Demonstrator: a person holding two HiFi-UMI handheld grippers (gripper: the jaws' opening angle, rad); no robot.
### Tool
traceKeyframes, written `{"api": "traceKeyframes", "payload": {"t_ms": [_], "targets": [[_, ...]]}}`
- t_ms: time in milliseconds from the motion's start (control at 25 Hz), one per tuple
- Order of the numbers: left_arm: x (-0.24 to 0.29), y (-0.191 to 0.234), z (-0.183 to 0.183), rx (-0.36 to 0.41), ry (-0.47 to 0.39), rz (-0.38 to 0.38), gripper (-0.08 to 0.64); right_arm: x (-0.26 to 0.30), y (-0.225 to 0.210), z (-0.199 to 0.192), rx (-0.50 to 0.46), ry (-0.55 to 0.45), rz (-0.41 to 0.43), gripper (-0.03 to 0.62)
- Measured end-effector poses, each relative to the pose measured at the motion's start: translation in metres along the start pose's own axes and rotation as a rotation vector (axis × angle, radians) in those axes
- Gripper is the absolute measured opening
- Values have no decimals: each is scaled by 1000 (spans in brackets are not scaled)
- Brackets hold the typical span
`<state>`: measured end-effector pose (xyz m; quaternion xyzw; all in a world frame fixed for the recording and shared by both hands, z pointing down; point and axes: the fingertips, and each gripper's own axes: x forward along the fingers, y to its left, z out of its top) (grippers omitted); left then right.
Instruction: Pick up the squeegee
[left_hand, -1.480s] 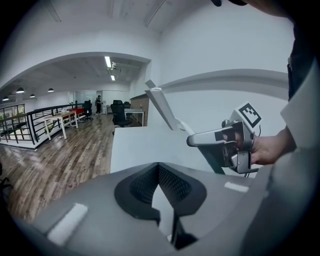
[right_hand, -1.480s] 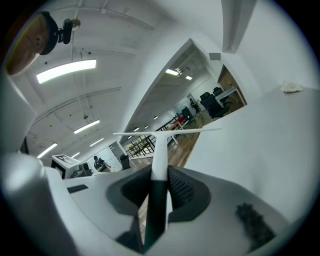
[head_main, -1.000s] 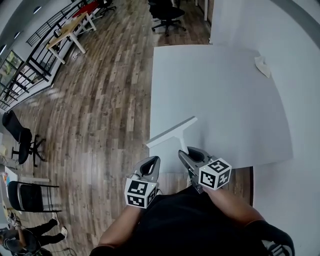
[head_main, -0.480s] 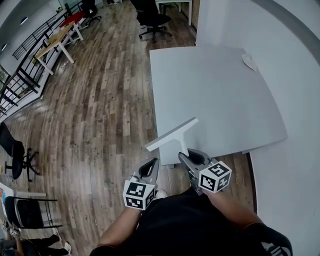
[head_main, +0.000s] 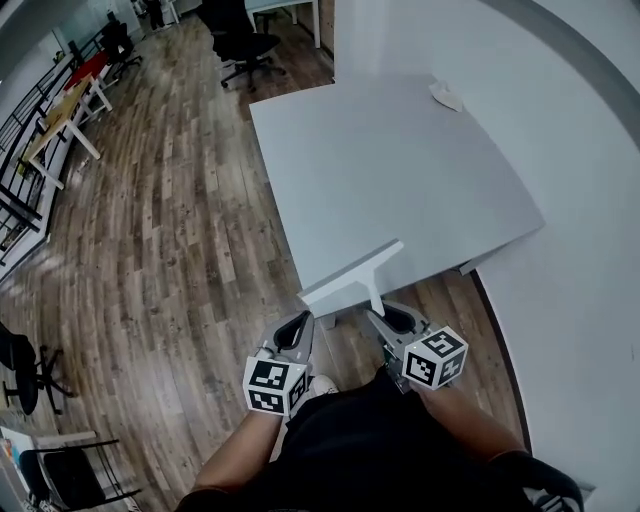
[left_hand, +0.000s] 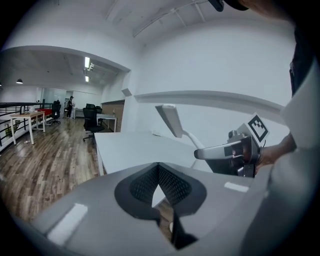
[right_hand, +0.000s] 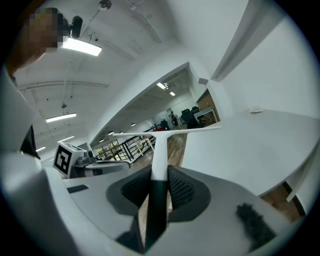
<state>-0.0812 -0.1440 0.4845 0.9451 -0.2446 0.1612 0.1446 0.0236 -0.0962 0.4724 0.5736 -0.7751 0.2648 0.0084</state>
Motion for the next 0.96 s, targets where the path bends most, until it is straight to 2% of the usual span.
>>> {"api": "traceKeyframes", "payload": {"t_ms": [160,440,560,760,960], "targets": [[5,-21,7,21,-15,-26,7,-15,-13,-1,-18,8,-29,97],[5,-37,-2,-23,-6,13,8,-29,-17,5,-63,34,-6,97],[15,-54,2,-9,-12,14,7,-37,-28,8,-66,38,8,97],[25,-63,8,-32,-15,41,7,-43,-41,6,-64,66,24,97],[40,-77,5,-4,-8,29,8,-50,-58,5,-61,64,22,97]]}}
